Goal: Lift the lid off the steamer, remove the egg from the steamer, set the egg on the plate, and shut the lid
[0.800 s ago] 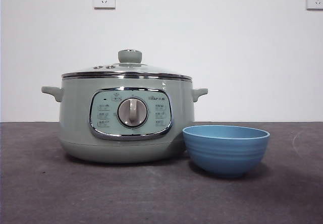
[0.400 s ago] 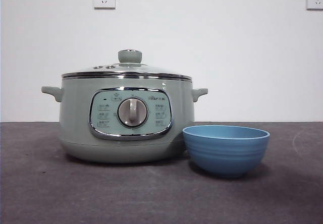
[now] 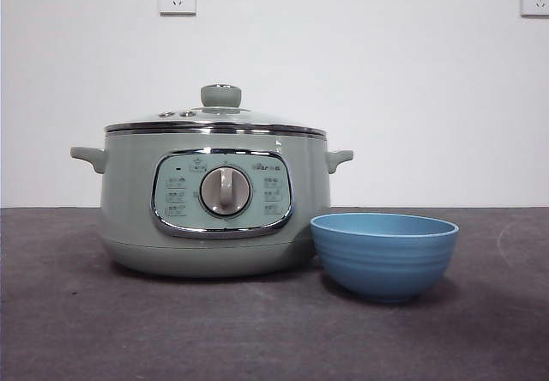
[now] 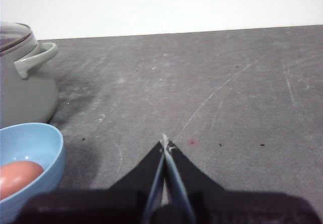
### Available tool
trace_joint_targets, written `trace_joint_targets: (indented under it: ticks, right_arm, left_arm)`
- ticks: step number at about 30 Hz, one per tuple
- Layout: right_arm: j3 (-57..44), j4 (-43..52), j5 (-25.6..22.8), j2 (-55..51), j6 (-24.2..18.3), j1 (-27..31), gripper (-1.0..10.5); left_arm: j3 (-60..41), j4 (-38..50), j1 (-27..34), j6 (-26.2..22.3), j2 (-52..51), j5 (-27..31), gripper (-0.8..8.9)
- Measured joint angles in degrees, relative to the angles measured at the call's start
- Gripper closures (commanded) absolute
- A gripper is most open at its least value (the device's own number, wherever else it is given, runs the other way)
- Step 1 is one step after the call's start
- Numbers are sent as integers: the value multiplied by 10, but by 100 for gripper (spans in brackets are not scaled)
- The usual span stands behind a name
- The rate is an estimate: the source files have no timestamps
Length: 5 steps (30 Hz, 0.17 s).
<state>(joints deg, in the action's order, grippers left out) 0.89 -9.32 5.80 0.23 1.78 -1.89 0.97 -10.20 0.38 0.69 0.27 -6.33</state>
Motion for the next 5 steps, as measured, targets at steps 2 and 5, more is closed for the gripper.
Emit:
trace_joint_targets:
  ticks: [2, 5]
  right_arm:
    - [0, 0, 0, 0, 0, 0, 946]
    - [0, 0, 0, 0, 0, 0, 946]
  left_arm:
    - [0, 0, 0, 0, 0, 0, 817]
    - [0, 0, 0, 0, 0, 0, 817]
